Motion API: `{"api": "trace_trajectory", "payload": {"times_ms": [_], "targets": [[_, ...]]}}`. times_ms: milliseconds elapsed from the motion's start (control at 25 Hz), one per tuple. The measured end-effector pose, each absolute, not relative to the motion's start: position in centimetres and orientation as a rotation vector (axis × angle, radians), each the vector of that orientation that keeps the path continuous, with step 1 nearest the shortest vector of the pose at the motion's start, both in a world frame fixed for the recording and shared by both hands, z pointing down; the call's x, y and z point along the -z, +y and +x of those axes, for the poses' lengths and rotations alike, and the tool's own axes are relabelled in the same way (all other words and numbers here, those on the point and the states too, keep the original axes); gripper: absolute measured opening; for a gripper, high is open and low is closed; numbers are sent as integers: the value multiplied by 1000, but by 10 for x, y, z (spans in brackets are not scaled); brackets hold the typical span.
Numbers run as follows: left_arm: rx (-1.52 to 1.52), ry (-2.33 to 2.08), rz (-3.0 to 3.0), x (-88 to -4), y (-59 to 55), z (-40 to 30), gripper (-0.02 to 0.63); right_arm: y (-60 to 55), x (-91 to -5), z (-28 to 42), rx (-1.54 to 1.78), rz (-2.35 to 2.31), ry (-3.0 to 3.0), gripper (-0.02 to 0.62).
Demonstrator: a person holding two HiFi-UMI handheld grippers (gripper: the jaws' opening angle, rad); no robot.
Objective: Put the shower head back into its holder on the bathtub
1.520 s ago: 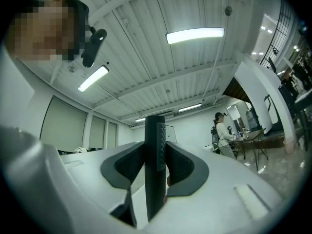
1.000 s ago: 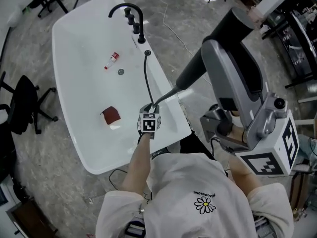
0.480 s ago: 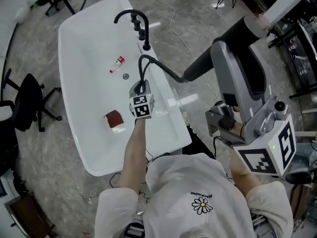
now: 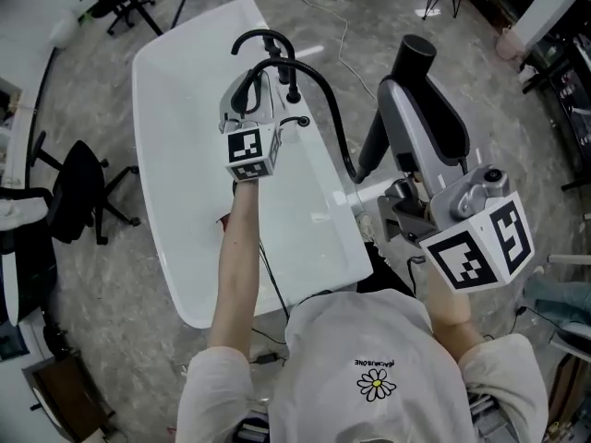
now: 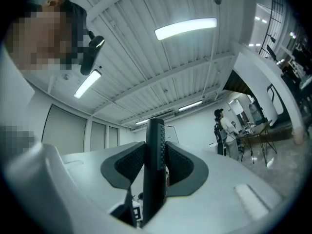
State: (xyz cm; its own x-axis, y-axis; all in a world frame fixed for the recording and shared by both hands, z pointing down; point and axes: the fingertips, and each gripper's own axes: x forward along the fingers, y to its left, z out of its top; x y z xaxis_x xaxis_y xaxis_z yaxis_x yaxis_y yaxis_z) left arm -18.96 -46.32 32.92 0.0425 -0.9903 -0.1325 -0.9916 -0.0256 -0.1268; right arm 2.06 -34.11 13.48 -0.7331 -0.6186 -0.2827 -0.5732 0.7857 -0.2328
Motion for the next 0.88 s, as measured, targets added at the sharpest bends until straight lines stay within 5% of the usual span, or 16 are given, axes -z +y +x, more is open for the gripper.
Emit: {"api": "trace_trajectory", "payload": {"times_ms": [400,880], "targets": [[-253,1649,-2125,-195,-518,-108,63,-391,-140,33,251,-904,2558,137],[-27,1814,-2267,-324,-585,-105,63,-459,-192,54,351,-1009,2538,137]]}}
